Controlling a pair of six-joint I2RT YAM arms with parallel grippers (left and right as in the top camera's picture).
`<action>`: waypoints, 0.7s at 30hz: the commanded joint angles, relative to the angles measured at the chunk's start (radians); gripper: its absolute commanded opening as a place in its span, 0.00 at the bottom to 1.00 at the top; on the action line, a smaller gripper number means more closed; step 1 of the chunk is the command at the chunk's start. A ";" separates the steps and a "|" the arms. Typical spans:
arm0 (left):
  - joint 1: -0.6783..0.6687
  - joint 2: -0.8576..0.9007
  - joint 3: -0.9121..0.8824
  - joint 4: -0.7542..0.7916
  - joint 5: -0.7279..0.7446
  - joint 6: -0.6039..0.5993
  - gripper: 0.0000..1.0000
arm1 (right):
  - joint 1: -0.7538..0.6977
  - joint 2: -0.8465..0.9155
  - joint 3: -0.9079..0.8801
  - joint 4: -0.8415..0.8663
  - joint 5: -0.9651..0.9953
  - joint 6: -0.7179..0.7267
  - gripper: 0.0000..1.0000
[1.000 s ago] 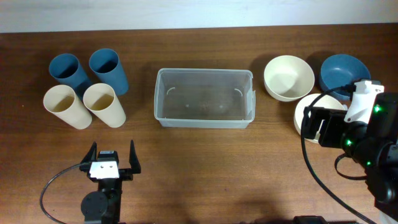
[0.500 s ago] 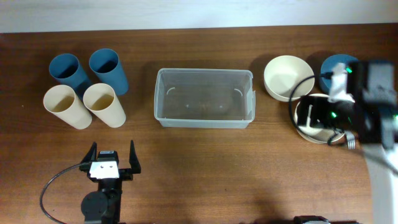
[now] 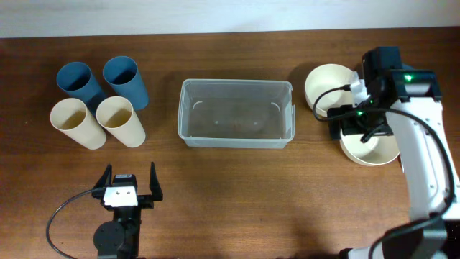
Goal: Pack container
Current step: 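Move the right gripper over the front cream bowl, then lower the right gripper to the front cream bowl's rim and grip it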
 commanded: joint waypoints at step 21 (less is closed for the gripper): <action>0.003 -0.006 -0.002 -0.006 0.005 0.008 1.00 | -0.119 0.105 -0.120 0.120 -0.085 -0.012 0.99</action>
